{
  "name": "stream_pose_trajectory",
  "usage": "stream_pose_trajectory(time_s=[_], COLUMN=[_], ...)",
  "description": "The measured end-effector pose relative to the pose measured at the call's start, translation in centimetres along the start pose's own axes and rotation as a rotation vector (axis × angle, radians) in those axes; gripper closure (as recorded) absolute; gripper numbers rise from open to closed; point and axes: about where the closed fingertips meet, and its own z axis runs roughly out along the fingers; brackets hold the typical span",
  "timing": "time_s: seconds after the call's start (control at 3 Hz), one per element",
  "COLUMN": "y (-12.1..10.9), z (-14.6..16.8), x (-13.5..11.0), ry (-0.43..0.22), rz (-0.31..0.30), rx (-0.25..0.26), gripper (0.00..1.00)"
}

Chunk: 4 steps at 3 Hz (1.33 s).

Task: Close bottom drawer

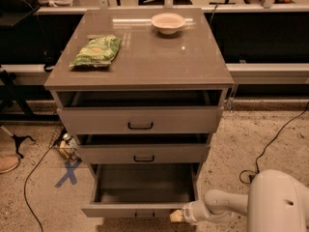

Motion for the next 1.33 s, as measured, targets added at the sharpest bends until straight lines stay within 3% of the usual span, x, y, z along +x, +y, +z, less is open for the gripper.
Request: stream_pose_trajectory(time_s=[0.33,0.67,1.0,1.33], y=[-0.2,-1.5,-1.9,-1.8], z=[0.2,1.2,2.9,3.0], x=[-0.3,-1.6,-4.8,-5.2], ry=[-0.012,-0.074,-0.165,-0.175], rz=[0.002,0.015,-0.018,-0.024], rx=[0.005,0.032,0.026,0.023], gripper=[1.00,1.00,1.00,1.00])
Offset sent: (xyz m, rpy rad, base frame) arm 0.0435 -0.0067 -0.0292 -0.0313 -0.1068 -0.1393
